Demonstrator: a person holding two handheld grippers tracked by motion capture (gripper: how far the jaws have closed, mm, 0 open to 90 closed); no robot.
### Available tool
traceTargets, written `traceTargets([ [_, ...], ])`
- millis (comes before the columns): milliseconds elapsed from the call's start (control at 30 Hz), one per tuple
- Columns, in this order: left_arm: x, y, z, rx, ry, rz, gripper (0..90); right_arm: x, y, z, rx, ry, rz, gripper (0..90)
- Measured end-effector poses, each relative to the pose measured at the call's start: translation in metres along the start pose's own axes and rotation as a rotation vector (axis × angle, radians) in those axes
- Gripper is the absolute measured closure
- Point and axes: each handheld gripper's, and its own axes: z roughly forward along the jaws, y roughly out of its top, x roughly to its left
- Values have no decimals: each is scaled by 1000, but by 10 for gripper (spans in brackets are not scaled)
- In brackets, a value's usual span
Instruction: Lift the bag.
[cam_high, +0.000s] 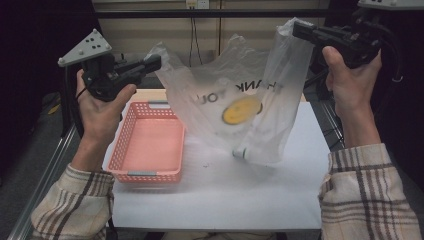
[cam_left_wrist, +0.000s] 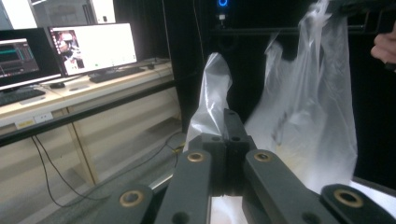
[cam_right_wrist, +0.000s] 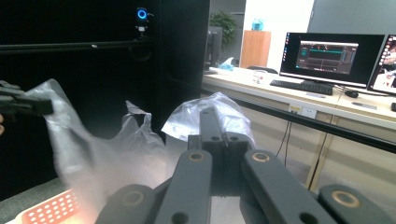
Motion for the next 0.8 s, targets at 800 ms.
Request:
traceTargets([
  [800,-2,-61,44,146,-32,-60,900,-40,-114,4,180,-60,103,900],
])
